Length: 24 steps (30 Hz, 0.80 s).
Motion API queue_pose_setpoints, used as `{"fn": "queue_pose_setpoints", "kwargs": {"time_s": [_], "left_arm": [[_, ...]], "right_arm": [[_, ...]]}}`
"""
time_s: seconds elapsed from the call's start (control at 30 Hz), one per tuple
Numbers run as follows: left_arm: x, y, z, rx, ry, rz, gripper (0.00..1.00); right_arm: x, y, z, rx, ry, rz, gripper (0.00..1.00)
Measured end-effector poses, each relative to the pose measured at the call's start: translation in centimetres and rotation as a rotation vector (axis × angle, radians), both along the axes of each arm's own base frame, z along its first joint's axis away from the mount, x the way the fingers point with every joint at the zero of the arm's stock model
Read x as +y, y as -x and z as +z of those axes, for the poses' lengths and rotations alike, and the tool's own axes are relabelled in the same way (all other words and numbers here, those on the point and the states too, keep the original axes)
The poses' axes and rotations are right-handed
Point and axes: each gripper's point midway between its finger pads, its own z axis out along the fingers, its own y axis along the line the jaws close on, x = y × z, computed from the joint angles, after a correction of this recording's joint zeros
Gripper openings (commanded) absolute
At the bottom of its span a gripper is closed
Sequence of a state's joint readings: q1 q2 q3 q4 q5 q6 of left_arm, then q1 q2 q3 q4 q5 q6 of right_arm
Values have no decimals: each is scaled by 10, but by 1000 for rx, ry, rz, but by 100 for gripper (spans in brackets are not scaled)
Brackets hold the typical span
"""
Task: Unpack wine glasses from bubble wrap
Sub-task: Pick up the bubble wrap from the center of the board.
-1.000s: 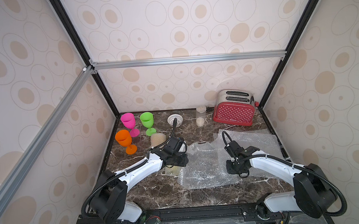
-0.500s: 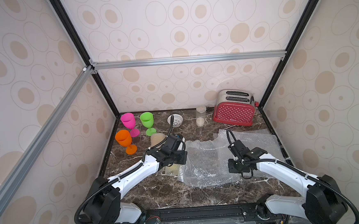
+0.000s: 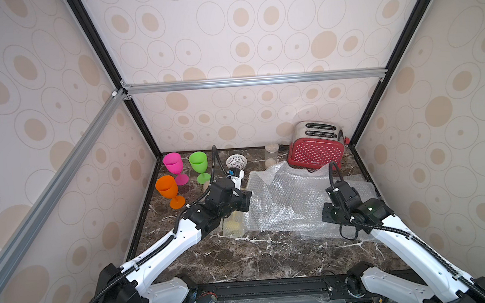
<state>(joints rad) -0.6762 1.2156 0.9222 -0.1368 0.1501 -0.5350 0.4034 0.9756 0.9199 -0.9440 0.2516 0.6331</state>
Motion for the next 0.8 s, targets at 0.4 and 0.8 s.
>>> {"fn": "queue_pose_setpoints", "kwargs": {"time_s": [0.4, 0.8], "left_arm": [[-112, -32, -56, 124, 149, -143, 0], [-212, -29, -85, 181, 298, -273, 1]], "right_arm": [[-87, 1, -8, 59, 76, -332, 0], [-155, 7, -31, 123, 126, -552, 1]]}}
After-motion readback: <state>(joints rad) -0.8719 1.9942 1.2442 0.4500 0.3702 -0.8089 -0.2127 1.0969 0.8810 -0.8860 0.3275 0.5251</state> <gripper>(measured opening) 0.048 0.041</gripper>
